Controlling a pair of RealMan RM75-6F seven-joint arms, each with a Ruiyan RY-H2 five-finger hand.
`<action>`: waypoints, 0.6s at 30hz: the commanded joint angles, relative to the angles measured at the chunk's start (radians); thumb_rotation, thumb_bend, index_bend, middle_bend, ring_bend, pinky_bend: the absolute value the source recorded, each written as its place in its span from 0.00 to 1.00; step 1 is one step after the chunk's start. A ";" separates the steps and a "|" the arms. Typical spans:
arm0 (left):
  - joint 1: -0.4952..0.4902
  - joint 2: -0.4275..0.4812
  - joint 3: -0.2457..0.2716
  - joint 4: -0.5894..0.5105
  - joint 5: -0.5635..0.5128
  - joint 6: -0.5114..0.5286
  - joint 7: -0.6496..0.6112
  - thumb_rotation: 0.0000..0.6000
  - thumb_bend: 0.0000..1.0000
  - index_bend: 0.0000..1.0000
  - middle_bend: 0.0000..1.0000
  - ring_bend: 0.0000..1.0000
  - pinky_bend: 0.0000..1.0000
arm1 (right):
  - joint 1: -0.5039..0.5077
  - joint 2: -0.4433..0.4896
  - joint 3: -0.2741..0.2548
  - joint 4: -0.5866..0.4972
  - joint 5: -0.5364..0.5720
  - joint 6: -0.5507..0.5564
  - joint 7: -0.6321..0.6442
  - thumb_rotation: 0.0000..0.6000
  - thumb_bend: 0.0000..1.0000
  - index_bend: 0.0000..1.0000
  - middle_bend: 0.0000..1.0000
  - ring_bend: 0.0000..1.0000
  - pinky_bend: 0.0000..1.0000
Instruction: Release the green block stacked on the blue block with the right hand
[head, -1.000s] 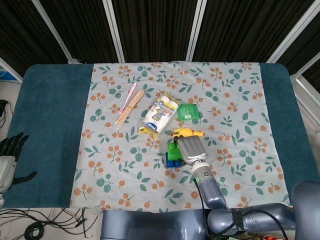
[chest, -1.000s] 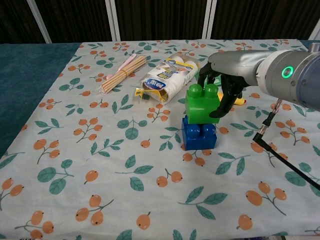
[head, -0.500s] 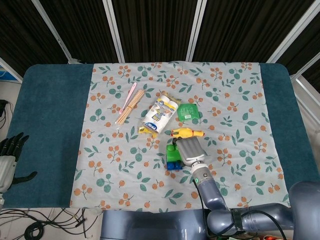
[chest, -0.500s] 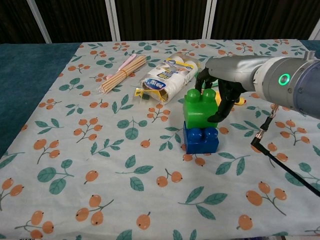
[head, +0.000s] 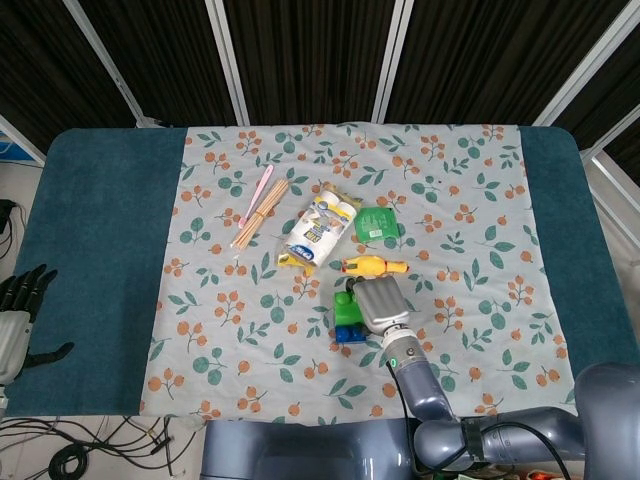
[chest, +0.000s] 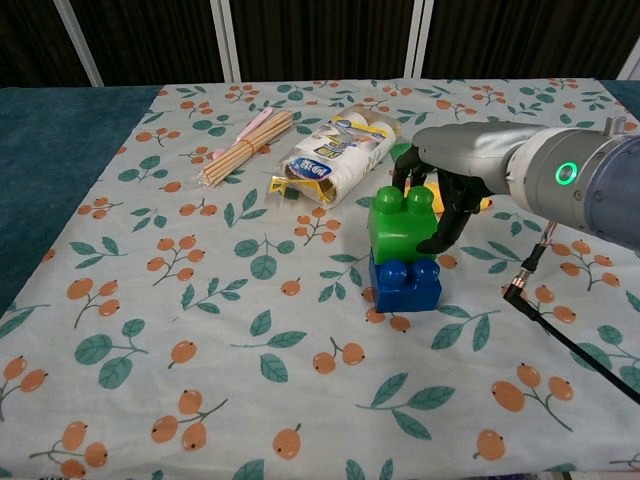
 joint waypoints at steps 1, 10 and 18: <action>0.000 0.001 0.001 -0.001 0.000 -0.001 -0.002 1.00 0.03 0.00 0.00 0.00 0.00 | 0.000 0.001 -0.001 -0.001 0.004 -0.001 -0.001 1.00 0.43 0.60 0.56 0.51 0.55; 0.001 0.001 0.000 0.000 0.003 0.003 -0.007 1.00 0.03 0.00 0.00 0.00 0.00 | -0.004 0.000 -0.011 0.008 0.015 -0.008 -0.004 1.00 0.43 0.60 0.56 0.51 0.55; 0.001 -0.001 -0.002 0.000 0.002 0.005 -0.005 1.00 0.03 0.00 0.00 0.00 0.00 | -0.006 0.004 -0.008 0.001 -0.006 -0.011 0.007 1.00 0.41 0.53 0.44 0.43 0.45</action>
